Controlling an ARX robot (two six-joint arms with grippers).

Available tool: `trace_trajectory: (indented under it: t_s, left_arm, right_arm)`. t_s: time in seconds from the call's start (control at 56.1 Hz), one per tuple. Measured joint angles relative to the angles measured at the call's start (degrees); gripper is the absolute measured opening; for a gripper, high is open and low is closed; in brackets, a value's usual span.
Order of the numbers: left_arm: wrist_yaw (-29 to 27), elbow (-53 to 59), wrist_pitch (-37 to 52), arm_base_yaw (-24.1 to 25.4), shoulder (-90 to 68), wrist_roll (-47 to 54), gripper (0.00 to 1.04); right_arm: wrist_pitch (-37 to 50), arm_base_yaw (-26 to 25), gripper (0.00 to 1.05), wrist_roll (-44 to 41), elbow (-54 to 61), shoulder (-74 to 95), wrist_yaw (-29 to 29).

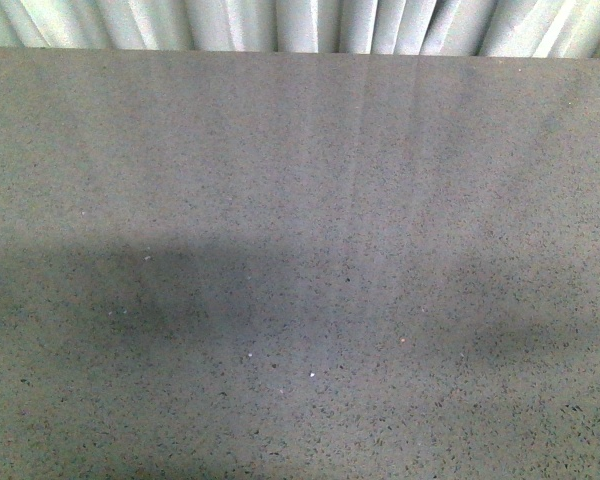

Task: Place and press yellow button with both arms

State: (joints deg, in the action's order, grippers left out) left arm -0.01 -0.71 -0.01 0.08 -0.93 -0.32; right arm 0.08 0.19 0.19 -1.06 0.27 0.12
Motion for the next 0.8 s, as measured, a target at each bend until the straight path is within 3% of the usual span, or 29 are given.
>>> trace_trajectory:
  t_s: [0.802]
  left_arm:
    - [0.00,0.02,0.00,0.00,0.00,0.00,0.96]
  right_arm:
    - [0.00,0.00,0.96,0.00,0.00,0.00,0.00]
